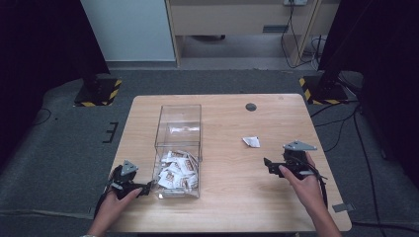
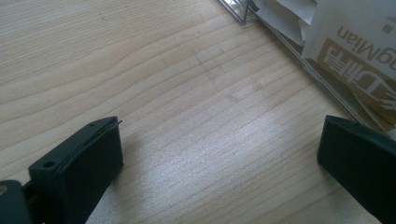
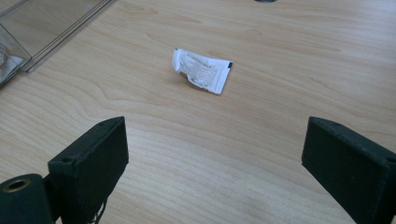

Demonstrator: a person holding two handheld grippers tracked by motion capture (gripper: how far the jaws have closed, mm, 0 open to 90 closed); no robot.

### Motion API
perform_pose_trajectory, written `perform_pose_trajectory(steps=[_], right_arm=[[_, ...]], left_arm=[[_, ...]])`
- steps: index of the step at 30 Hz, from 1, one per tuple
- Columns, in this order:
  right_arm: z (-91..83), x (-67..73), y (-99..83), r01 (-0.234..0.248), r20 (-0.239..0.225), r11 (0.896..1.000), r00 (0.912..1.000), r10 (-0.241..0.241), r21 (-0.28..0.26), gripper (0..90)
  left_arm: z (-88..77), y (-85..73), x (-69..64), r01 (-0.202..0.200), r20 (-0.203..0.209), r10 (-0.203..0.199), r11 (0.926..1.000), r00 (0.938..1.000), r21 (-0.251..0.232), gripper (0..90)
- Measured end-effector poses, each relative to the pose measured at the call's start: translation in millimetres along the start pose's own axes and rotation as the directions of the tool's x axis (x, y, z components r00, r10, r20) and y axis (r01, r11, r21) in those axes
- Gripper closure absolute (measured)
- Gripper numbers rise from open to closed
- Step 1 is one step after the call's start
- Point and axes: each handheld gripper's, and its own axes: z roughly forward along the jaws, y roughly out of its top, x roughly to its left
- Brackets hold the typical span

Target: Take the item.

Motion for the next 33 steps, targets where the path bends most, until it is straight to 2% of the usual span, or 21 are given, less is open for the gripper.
perform_pose_trajectory(steps=[17,25,27,31,33], right_arm=[[14.4,6.6,-41.1,-0.017,-0.015,0.998,0.9997,0.018,0.063,7.4],[20.7,3.2,-49.6,-0.035,-0.008,0.995,0.9993,0.036,0.093,7.1],[22.5,2.4,-51.7,-0.048,-0.005,0.994,0.9988,0.048,0.096,6.9],[24.7,2.7,-53.3,-0.036,-0.003,0.995,0.9993,0.036,0.092,5.6],[25.1,4.2,-53.5,-0.046,0.001,0.995,0.9989,0.047,0.09,5.3]], left_arm=[[0.0,0.0,0.0,0.0,0.0,0.0,1.0,1.0,0.0,0.0],[0.0,0.0,0.0,0.0,0.0,0.0,1.0,1.0,0.0,0.0],[0.0,0.0,0.0,0.0,0.0,0.0,1.0,1.0,0.0,0.0],[0.0,0.0,0.0,0.0,0.0,0.0,1.0,1.0,0.0,0.0],[0.0,0.0,0.0,0.0,0.0,0.0,1.0,1.0,0.0,0.0]])
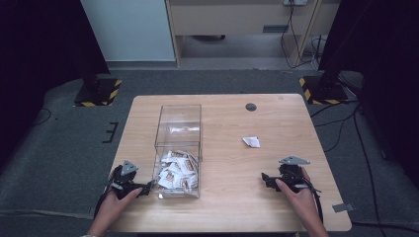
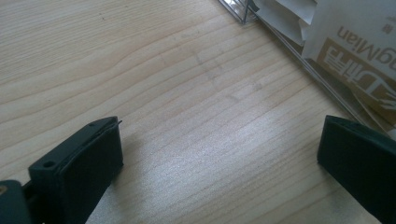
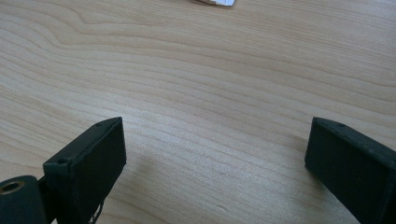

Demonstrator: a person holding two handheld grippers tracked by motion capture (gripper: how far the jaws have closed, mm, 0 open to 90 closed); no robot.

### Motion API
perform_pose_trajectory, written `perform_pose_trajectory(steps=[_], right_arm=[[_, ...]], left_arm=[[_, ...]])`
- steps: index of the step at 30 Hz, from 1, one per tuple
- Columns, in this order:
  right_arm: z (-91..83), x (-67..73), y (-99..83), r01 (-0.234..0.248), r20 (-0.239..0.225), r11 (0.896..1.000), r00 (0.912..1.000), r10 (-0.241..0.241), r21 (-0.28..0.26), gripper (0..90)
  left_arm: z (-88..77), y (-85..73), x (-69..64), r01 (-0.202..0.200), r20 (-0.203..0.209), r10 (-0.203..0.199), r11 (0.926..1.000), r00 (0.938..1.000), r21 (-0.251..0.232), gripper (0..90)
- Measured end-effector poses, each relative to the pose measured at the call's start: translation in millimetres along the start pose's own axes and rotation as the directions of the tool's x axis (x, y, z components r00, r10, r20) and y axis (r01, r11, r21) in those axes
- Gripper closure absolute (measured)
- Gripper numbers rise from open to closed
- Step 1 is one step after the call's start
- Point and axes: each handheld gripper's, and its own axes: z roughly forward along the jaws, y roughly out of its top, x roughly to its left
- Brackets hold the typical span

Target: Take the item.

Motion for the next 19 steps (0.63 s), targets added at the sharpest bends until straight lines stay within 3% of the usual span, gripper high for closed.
perform_pose_trajectory(steps=[7,12,19], right_arm=[[2.5,5.7,-1.4,0.027,0.012,1.0,0.9996,-0.027,-0.003,3.2],[3.1,12.1,-2.7,0.083,0.038,0.996,0.9957,-0.084,0.023,2.5],[-1.9,13.2,-7.6,0.102,0.021,0.994,0.9945,-0.103,0.024,2.5]], left_arm=[[0.0,0.0,0.0,0.0,0.0,0.0,1.0,1.0,0.0,0.0],[0.0,0.0,0.0,0.0,0.0,0.0,1.0,1.0,0.0,0.0],[-0.1,-0.1,-0.3,0.0,0.001,0.0,1.0,1.0,0.0,0.0]])
